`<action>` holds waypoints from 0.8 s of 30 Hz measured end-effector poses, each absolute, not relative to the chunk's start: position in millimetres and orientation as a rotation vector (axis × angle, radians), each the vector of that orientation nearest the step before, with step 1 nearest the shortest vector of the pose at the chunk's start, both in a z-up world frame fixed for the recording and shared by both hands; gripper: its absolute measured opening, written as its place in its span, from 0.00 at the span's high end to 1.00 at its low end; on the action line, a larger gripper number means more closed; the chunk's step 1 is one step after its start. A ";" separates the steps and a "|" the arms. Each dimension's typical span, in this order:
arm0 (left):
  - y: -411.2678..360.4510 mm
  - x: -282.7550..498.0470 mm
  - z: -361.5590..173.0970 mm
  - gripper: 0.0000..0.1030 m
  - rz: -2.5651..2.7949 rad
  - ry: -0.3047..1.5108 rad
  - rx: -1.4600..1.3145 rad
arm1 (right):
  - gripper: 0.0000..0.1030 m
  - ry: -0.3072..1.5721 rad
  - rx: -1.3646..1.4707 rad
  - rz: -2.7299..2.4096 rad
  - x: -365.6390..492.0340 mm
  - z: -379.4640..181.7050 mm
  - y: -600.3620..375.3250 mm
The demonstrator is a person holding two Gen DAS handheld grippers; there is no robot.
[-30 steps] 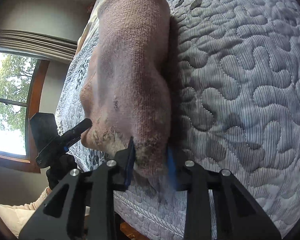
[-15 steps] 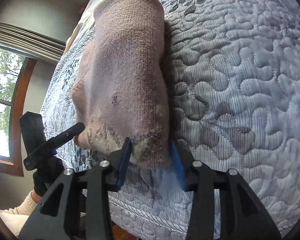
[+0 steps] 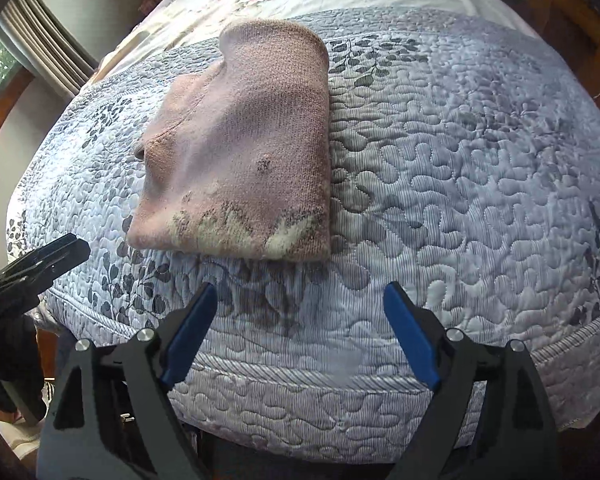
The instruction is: Fold small clothes
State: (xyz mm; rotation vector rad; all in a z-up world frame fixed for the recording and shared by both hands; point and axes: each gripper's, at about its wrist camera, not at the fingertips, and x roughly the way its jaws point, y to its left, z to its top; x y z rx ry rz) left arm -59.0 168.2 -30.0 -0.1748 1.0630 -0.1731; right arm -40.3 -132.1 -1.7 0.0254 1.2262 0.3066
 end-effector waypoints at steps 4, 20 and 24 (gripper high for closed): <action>162.7 -72.6 -19.7 0.25 -0.152 1.059 -0.160 | 0.13 1.195 0.004 0.282 -53.6 19.6 -124.3; 151.0 -107.4 22.8 0.18 -0.074 1.023 -0.096 | 0.05 1.124 -0.079 0.202 -88.6 73.8 -113.2; 146.2 -113.2 30.0 0.17 -0.074 1.016 -0.086 | 0.04 1.121 -0.094 0.172 -94.7 78.6 -112.3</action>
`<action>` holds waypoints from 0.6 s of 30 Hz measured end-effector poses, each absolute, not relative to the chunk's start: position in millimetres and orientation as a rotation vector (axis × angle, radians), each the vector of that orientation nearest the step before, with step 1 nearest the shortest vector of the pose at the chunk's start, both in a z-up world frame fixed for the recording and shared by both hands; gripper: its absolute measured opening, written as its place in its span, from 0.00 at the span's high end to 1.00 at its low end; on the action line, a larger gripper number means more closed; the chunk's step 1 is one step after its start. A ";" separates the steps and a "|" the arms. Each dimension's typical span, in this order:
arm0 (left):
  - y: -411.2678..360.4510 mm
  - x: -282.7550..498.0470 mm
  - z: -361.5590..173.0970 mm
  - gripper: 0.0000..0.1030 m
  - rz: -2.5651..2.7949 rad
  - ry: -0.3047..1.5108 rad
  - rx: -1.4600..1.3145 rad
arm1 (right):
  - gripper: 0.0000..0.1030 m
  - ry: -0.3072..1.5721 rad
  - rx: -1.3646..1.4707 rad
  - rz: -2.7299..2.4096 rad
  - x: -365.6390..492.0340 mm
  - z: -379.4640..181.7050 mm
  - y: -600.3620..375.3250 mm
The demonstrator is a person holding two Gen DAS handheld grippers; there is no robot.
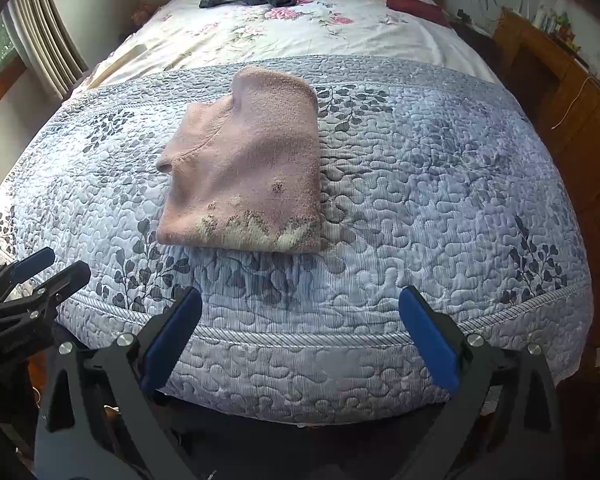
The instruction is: Fold small clothes
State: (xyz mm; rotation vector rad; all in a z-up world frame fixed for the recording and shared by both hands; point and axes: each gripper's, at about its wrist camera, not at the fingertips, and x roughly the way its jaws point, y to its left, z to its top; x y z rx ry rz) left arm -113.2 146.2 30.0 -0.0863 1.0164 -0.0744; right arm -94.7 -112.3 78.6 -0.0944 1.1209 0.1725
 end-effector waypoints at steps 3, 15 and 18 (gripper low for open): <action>142.7 -116.9 33.6 0.17 -0.070 1.008 -0.071 | 0.04 1.122 -0.093 0.172 -99.7 81.0 -111.7; 138.2 -120.0 31.1 0.17 -0.033 1.017 -0.045 | 0.03 1.137 -0.116 0.134 -104.6 84.6 -107.8; 137.3 -119.3 30.0 0.17 -0.028 1.020 -0.031 | 0.03 1.139 -0.117 0.133 -103.9 82.5 -107.6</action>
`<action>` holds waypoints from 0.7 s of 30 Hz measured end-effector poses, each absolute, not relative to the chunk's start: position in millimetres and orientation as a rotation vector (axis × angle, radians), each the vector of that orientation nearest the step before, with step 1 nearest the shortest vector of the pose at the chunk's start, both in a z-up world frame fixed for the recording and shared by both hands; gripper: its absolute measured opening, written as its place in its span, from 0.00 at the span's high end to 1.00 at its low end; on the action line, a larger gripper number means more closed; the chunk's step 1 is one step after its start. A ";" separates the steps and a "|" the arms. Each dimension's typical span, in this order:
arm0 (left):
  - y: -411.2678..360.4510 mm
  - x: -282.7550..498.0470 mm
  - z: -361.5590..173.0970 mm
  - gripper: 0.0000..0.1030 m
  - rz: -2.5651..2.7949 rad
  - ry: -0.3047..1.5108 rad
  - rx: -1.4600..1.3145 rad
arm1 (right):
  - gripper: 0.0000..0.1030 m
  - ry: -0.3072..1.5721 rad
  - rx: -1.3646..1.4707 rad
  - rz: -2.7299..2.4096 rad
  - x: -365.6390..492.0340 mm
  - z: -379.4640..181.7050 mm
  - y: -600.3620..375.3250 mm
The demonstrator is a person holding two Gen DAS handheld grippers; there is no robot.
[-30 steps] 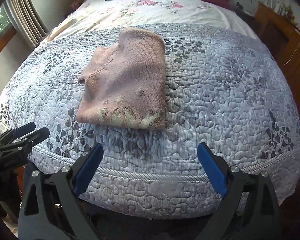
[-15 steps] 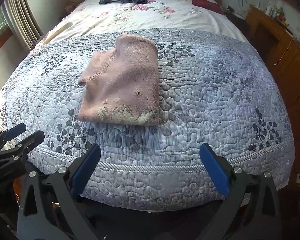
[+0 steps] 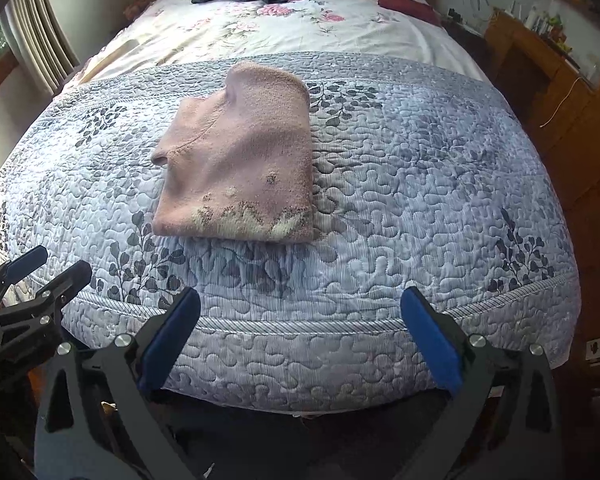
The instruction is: Fold small clothes
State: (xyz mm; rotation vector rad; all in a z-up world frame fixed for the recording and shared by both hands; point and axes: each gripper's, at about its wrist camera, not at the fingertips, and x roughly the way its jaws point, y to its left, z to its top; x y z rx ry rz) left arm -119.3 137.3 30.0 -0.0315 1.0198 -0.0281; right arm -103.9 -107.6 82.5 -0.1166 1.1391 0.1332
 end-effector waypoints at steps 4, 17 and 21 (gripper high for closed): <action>136.3 -117.4 27.3 0.17 -0.028 1.030 -0.029 | 0.03 1.148 -0.113 0.129 -100.3 78.4 -109.8; 136.2 -113.0 20.8 0.17 -0.024 1.046 -0.017 | 0.03 1.169 -0.110 0.124 -92.3 68.1 -110.4; 135.9 -112.4 20.4 0.17 -0.024 1.048 -0.014 | 0.03 1.173 -0.102 0.125 -89.2 66.0 -114.0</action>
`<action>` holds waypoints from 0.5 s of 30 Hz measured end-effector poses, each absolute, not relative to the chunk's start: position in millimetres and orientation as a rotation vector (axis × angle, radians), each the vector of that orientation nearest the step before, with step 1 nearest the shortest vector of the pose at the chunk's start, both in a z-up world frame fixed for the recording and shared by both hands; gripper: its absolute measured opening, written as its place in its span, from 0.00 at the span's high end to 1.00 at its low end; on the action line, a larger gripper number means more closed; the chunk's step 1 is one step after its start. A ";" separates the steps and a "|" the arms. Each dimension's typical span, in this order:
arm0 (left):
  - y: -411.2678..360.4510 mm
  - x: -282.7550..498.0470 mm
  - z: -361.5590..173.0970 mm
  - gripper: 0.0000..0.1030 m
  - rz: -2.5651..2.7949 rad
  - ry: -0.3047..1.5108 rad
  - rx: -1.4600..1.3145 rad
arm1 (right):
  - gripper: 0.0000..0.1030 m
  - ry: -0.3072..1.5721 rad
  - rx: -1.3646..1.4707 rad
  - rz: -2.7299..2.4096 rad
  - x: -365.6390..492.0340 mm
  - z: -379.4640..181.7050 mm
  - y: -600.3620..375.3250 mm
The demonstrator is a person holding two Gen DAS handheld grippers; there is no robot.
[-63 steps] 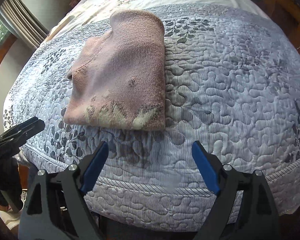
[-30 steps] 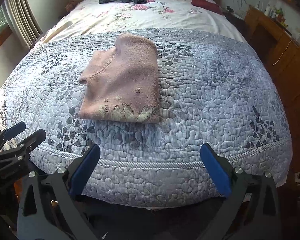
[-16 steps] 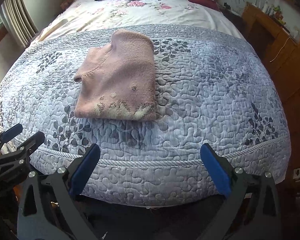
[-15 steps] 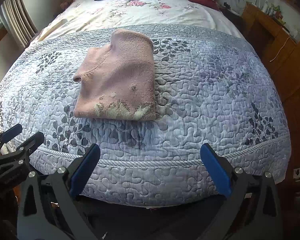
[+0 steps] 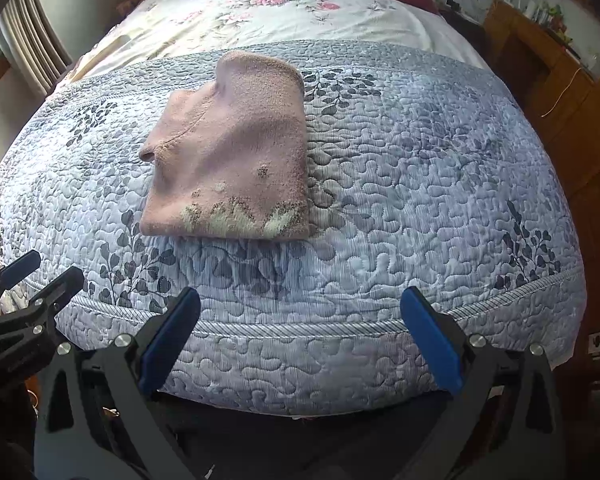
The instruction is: Fold small clothes
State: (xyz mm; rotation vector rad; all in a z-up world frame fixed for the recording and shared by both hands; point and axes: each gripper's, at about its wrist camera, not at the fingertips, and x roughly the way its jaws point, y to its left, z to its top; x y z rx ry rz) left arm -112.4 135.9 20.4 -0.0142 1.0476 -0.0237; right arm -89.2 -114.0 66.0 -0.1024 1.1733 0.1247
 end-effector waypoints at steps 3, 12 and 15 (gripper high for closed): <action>135.8 -111.0 18.6 0.17 -0.022 1.054 -0.014 | 0.03 1.174 -0.104 0.125 -88.3 65.6 -114.5; 133.0 -109.0 16.6 0.17 -0.026 1.059 -0.005 | 0.03 1.170 -0.095 0.126 -86.0 64.0 -116.3; 132.8 -108.7 16.2 0.17 -0.025 1.060 -0.004 | 0.03 1.173 -0.093 0.123 -85.4 63.0 -116.9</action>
